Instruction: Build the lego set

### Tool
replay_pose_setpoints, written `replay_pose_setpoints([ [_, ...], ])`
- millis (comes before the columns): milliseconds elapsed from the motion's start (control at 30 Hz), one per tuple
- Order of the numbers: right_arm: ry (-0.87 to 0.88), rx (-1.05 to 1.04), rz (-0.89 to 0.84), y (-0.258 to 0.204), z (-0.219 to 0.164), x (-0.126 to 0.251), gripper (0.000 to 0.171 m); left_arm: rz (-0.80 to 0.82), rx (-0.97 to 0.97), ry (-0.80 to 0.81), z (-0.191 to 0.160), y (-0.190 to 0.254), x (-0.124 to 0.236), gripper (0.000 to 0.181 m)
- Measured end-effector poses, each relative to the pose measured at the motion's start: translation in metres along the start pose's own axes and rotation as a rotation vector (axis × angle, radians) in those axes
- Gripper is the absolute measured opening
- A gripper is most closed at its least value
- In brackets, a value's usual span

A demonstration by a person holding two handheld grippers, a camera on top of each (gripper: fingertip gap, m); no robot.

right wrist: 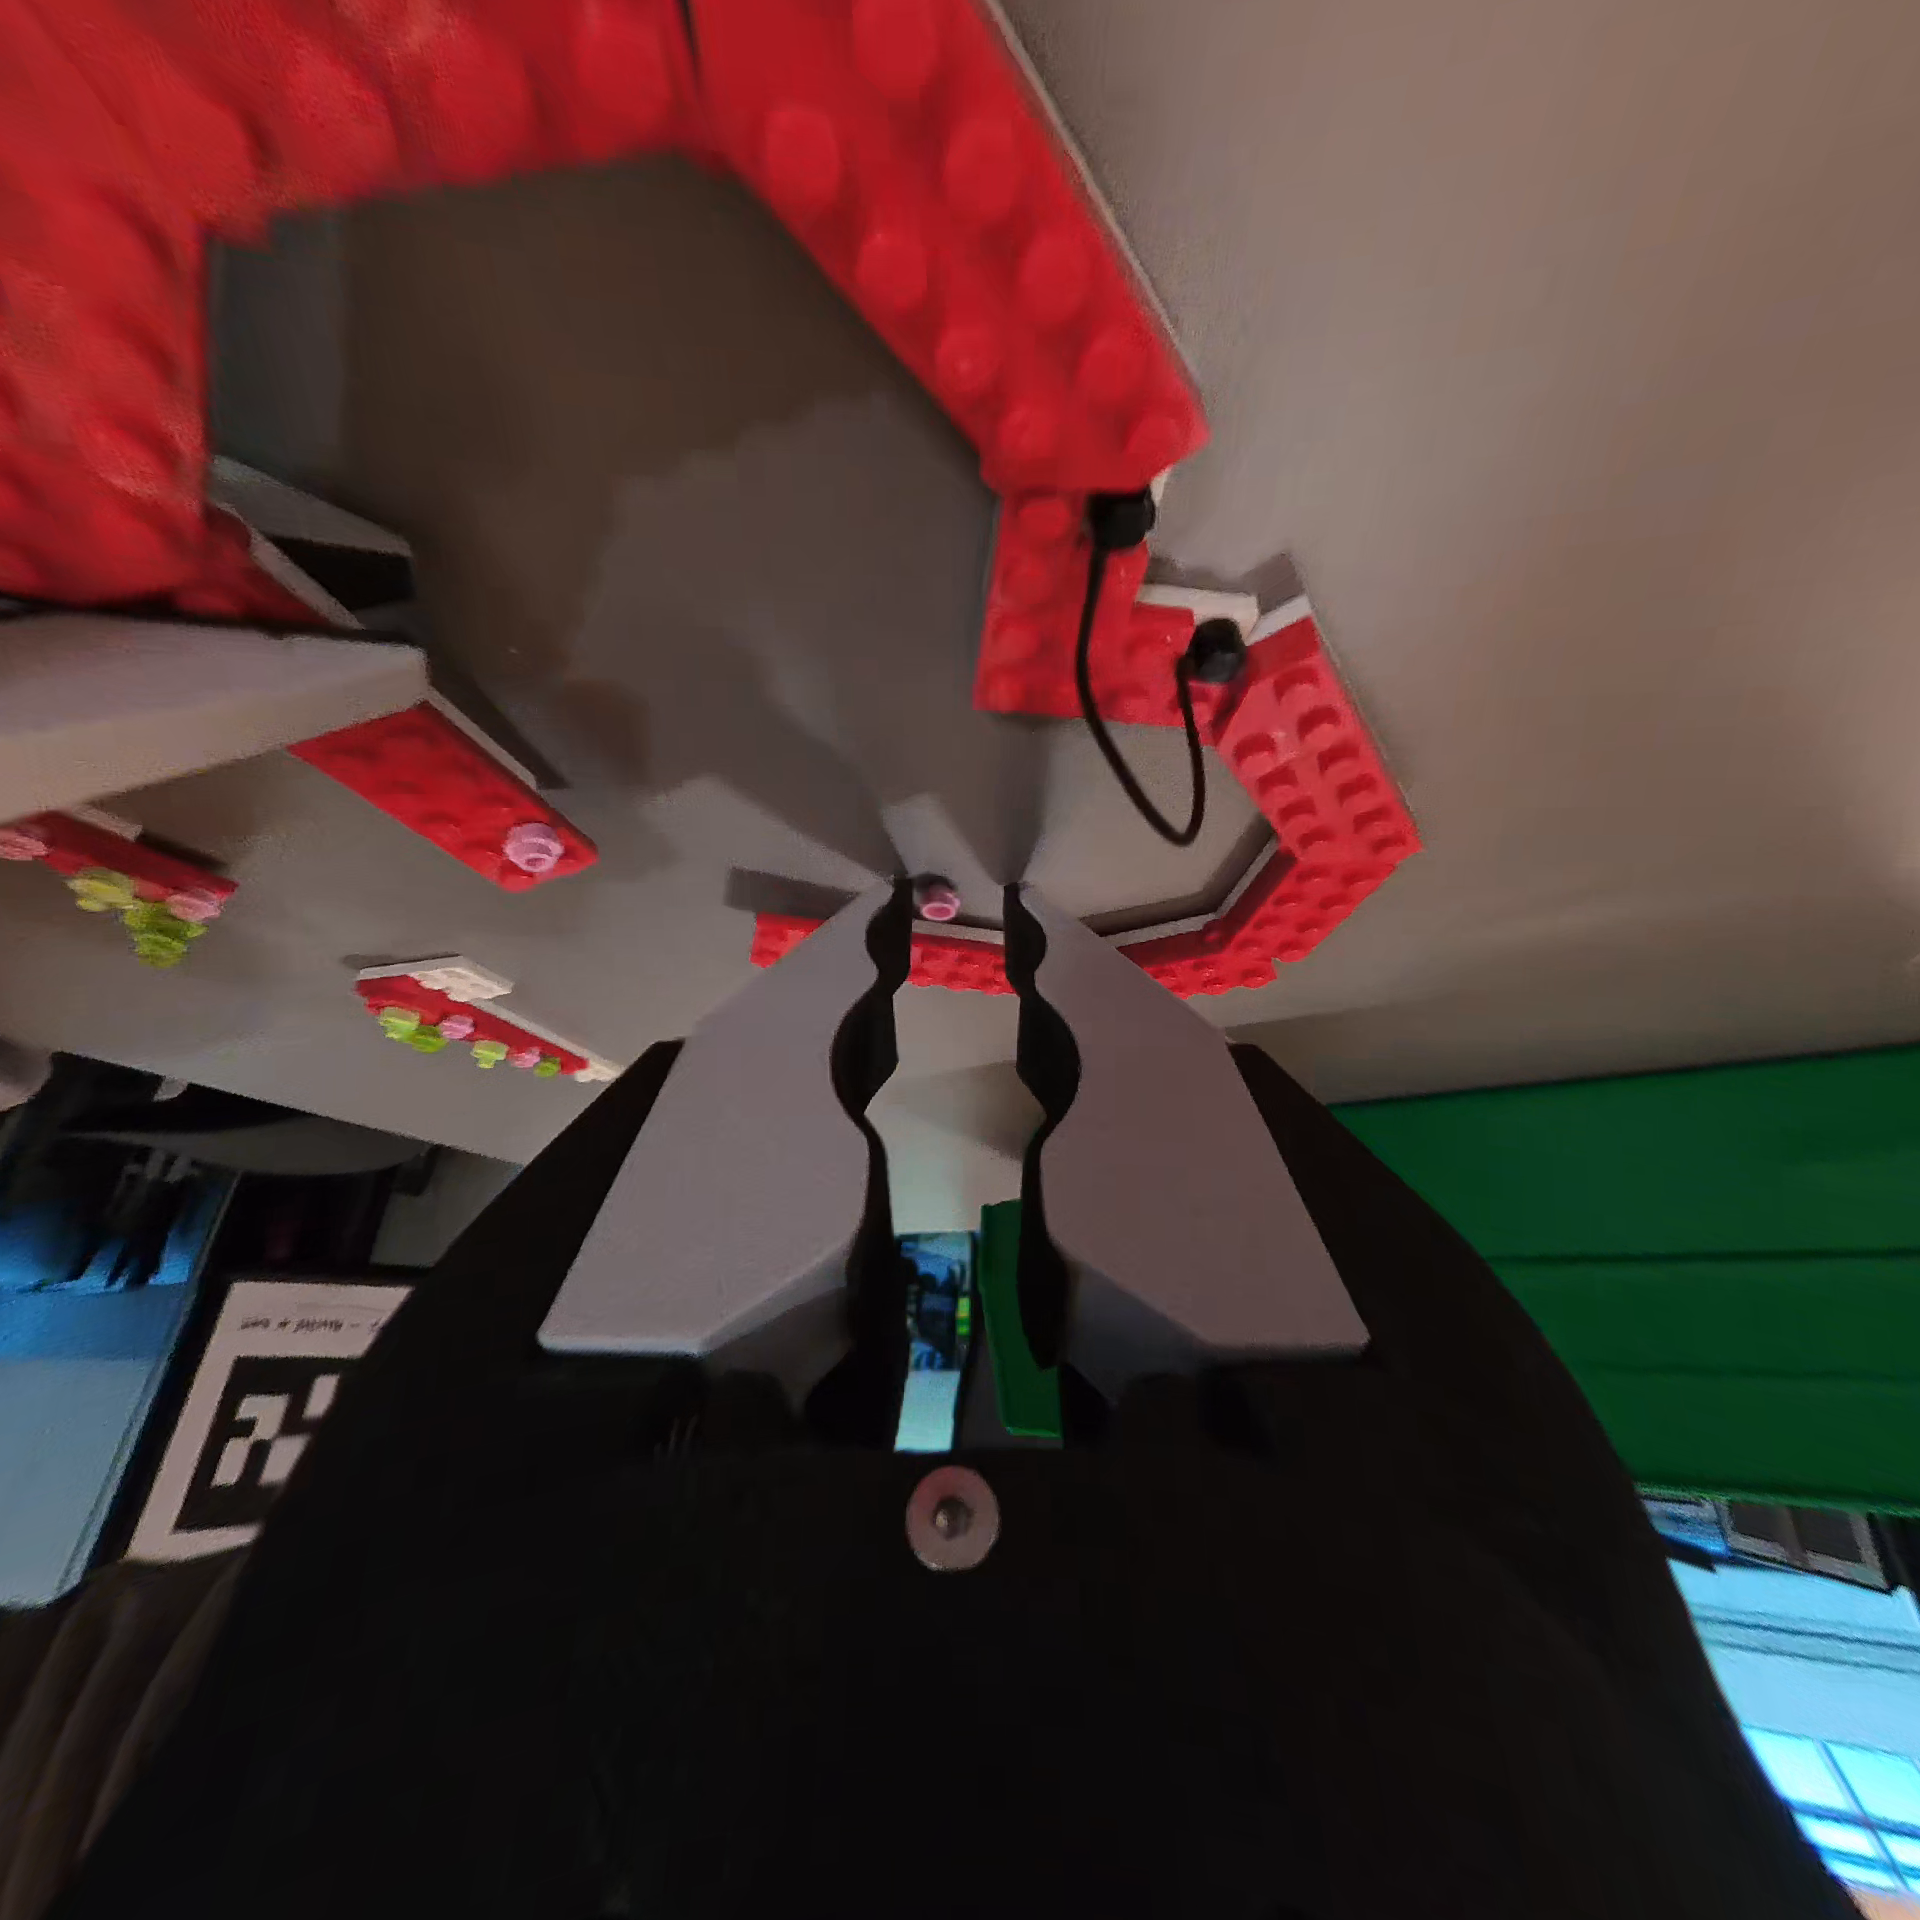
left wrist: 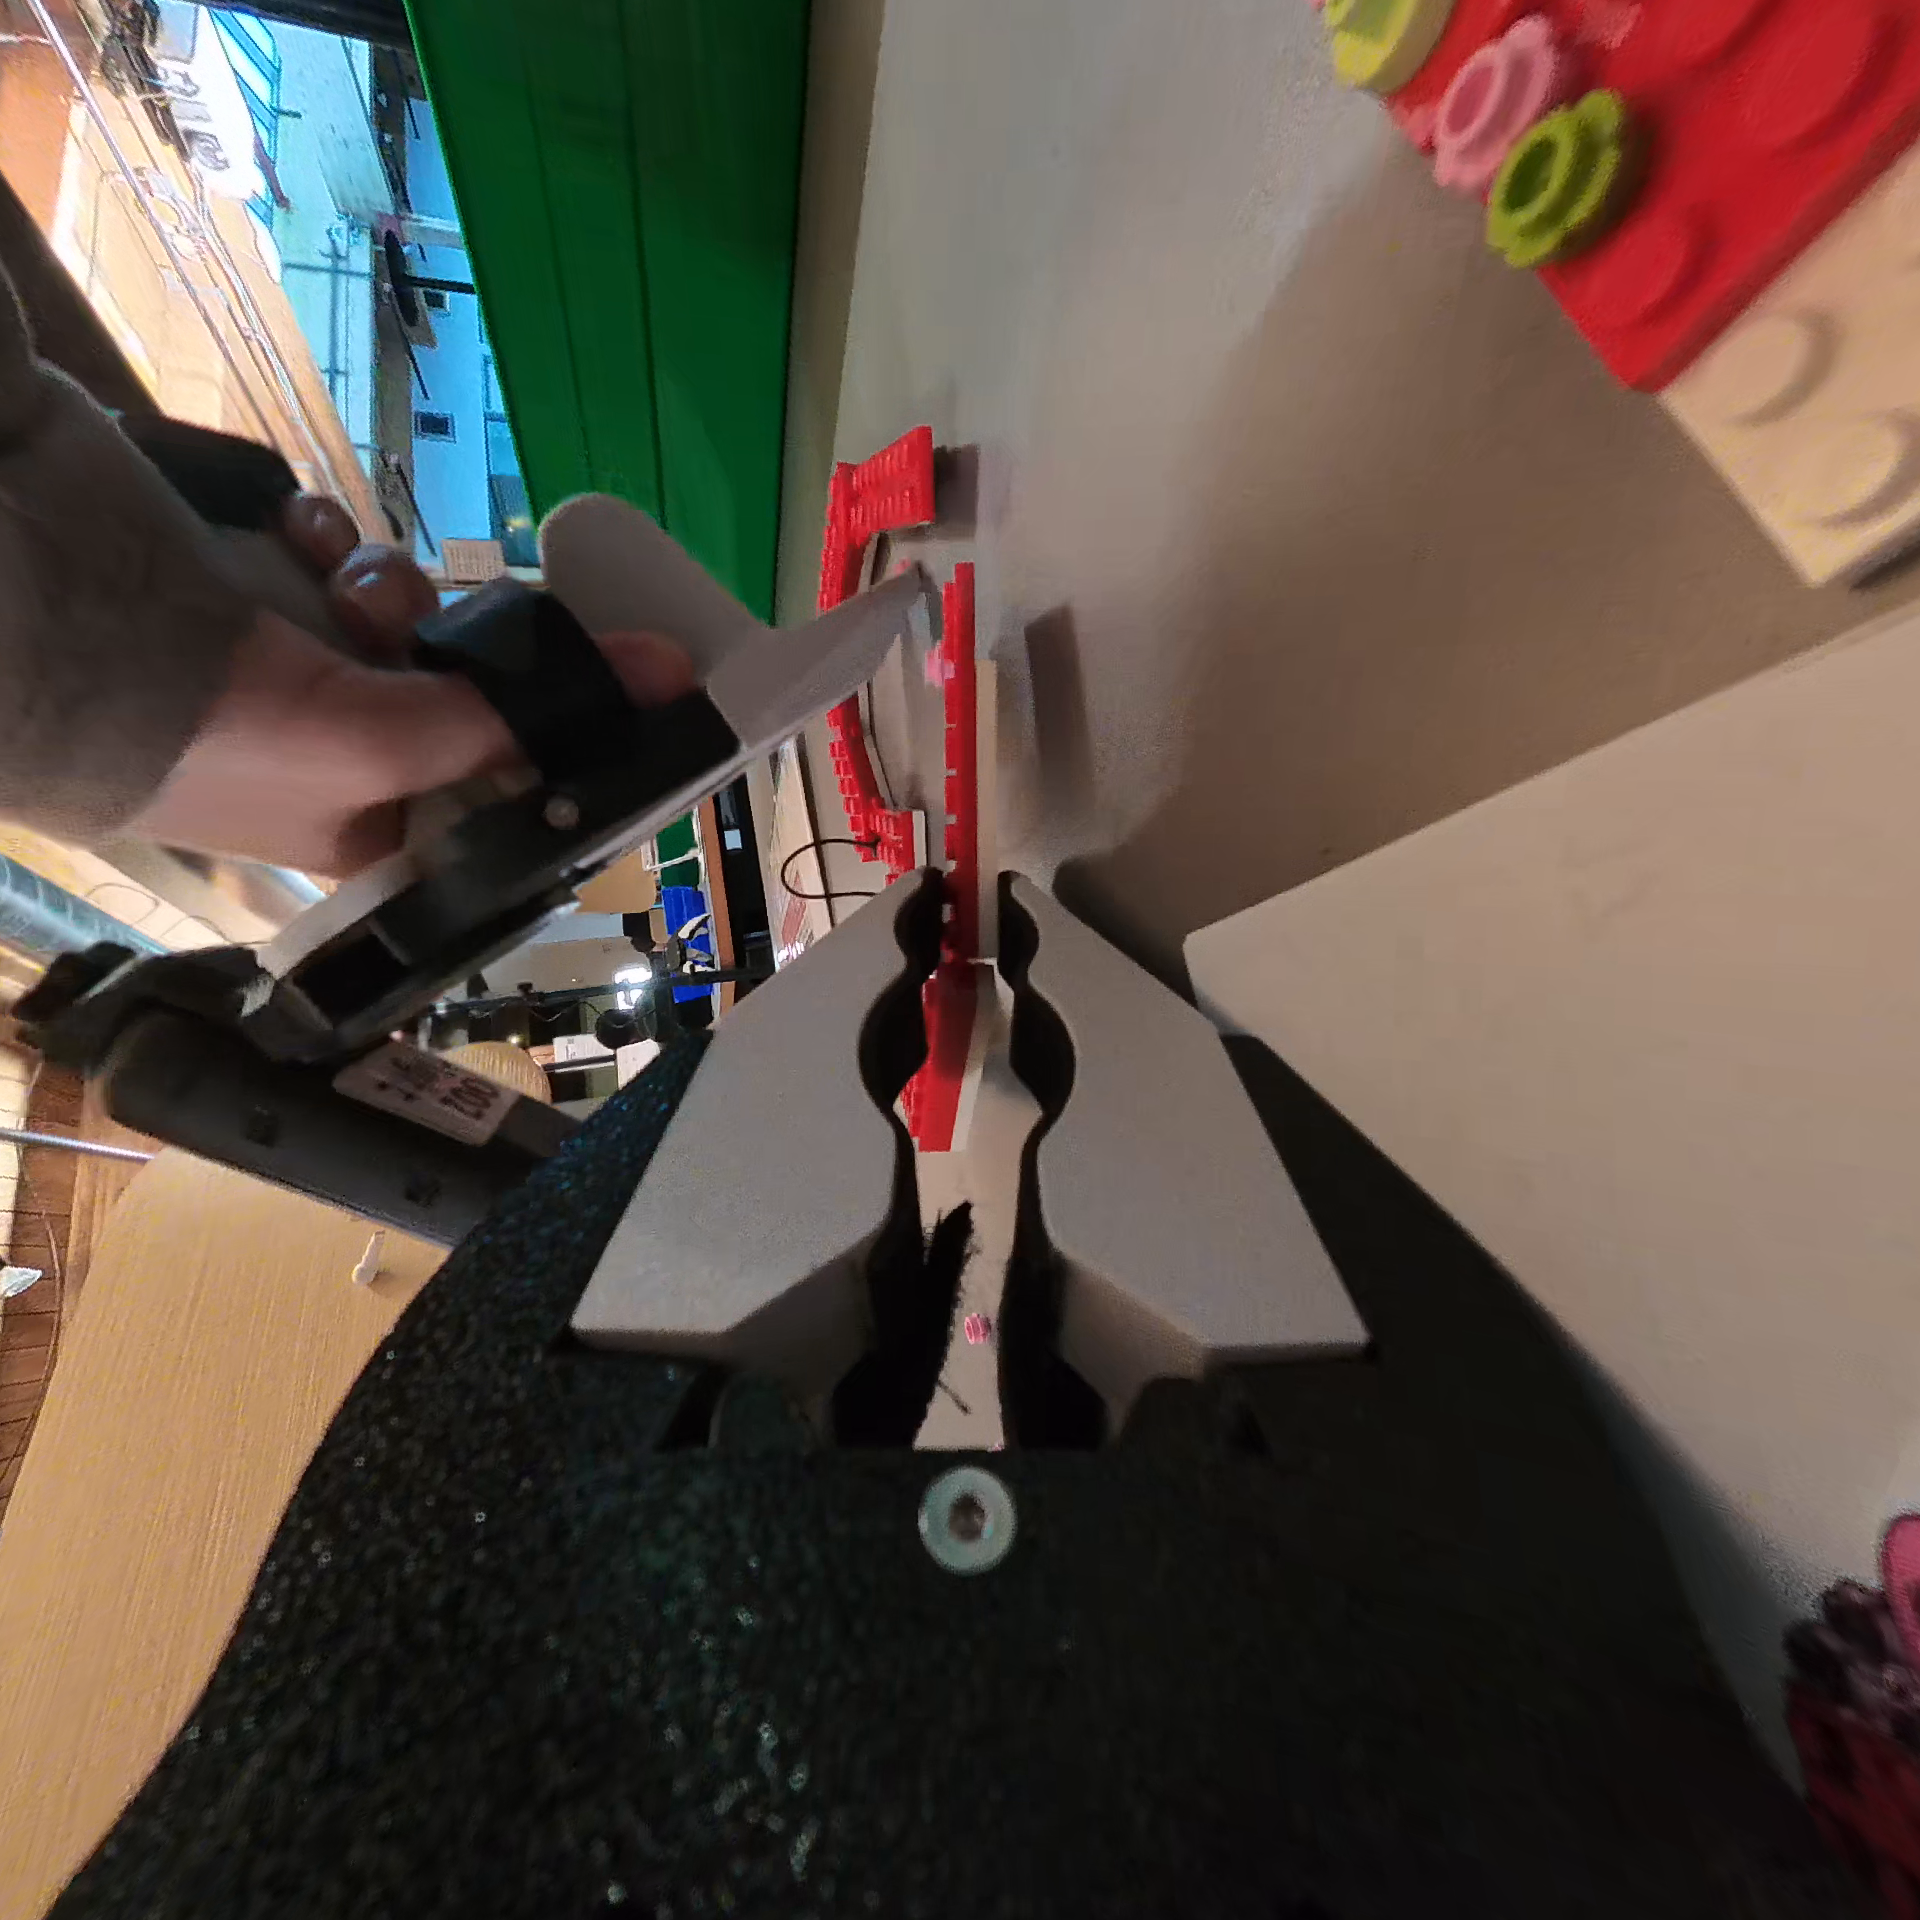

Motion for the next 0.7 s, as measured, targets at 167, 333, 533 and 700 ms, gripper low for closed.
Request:
replay_pose_setpoints([
  [167, -0.104, 0.002, 0.041, -0.005, -0.001, 0.001, 0.014, -0.003, 0.004, 0.002, 0.0, 0.0, 0.0, 0.007],
  [333, -0.173, -0.012, 0.036, -0.003, -0.003, -0.003, 0.009, -0.005, 0.008, 0.003, 0.0, 0.0, 0.0, 0.007],
  [533, -0.101, 0.008, 0.045, -0.007, -0.001, -0.001, 0.006, -0.008, 0.014, 0.003, 0.0, 0.001, 0.0, 0.007],
  [700, 0.338, 0.128, 0.193, -0.039, 0.004, 0.018, 0.005, -0.008, 0.012, 0.002, 0.0, 0.001, 0.0, 0.007],
])
Point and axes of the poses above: each gripper's, where its closed fingertips meet, x back along the fingers, z out of its top, y = z × x across the jaws, the point moved 1 cm from there along x, back along the fingers, and after that the axes turned 4 degrees about -x, right-handed, at the moved point
